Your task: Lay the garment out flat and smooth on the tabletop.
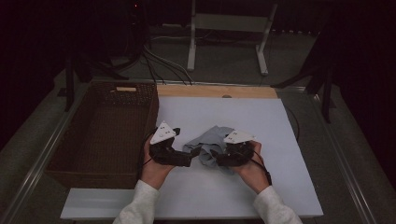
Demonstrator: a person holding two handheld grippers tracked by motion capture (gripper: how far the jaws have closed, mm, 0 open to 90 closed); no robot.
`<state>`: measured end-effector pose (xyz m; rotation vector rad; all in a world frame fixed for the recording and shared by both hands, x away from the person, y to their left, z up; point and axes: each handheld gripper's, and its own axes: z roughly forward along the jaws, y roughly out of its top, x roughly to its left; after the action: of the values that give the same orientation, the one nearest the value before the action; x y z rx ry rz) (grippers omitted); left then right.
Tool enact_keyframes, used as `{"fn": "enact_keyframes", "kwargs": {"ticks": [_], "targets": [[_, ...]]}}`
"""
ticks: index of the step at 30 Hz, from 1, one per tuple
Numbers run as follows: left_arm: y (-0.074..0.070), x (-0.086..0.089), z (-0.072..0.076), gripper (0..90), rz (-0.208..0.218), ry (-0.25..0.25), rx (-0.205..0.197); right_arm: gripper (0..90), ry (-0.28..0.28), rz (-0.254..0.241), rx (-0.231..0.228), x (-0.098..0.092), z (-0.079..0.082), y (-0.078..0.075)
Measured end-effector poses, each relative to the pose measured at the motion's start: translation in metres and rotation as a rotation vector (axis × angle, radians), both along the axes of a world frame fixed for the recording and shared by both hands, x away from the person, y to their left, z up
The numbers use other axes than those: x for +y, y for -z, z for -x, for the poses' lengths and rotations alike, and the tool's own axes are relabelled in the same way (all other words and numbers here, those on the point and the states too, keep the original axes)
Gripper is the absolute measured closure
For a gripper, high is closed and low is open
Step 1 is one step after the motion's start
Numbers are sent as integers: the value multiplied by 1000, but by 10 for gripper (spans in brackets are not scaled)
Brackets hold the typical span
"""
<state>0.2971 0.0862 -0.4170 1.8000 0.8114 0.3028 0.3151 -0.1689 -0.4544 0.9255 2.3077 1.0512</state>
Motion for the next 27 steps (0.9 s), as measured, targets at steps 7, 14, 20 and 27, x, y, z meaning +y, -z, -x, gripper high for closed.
{"fn": "enact_keyframes", "kwargs": {"ticks": [7,14,20,27], "targets": [[0,1,0,2,3,0,-2,0,-19,62,-7,11,2,6],[-1,1,0,2,3,0,-2,2,26,149,-15,18,-1,15],[-1,1,0,2,2,2,-3,353,49,190,-33,14,-3,13],[0,0,0,2,3,3,1,705,51,176,-33,4,-4,7]]}}
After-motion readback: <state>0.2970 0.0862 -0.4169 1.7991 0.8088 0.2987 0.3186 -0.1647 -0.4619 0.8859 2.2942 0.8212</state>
